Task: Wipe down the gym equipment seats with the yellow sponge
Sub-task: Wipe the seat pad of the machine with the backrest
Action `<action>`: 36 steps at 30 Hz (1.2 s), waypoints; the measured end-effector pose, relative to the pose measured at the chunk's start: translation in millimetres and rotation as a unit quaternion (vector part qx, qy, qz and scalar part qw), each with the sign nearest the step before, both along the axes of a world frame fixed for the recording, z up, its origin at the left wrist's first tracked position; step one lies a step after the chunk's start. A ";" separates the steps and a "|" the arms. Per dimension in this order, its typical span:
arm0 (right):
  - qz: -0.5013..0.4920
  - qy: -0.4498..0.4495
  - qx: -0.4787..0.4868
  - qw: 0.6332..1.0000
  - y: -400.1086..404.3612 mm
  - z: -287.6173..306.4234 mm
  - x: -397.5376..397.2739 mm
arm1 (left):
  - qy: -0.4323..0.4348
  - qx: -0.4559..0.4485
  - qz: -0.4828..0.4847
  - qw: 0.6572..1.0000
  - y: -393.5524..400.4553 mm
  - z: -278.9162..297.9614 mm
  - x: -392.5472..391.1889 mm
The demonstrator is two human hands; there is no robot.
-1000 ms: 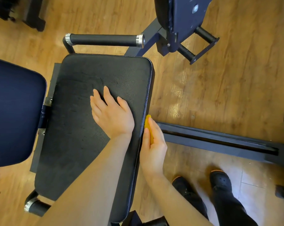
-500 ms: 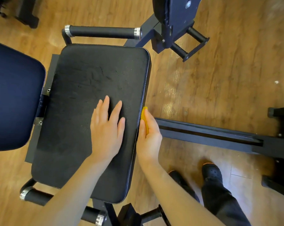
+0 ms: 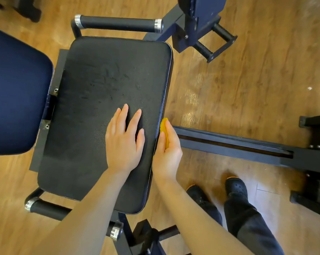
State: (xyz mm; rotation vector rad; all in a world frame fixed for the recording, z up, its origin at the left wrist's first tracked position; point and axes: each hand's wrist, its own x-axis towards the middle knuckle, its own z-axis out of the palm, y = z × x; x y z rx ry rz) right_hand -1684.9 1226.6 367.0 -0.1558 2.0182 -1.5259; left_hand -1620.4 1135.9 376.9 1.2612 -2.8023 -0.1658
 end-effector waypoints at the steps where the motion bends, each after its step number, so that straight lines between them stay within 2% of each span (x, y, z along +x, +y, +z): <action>1: 0.000 0.008 0.000 1.000 -1.8 -0.7 -0.1 | 0.000 0.000 0.000 1.000 0.0 -0.4 0.0; 7: 0.023 0.020 -0.001 1.000 27.7 -2.5 33.6 | -0.003 -0.003 0.004 1.000 -0.8 -2.7 1.3; 15: 0.082 -0.027 0.017 0.996 69.1 13.1 68.5 | -0.018 0.013 0.003 1.000 0.3 0.0 0.0; 20: 0.058 -0.043 0.017 0.997 64.1 16.5 58.7 | -0.013 0.031 0.035 0.999 23.5 6.2 19.6; 29: 0.048 0.002 0.037 0.998 62.8 18.0 82.7 | -0.012 0.011 0.058 0.998 51.6 3.4 64.3; 36: 0.107 -0.046 0.061 0.991 97.6 23.4 105.5 | 0.000 0.002 0.059 0.998 52.3 2.4 64.1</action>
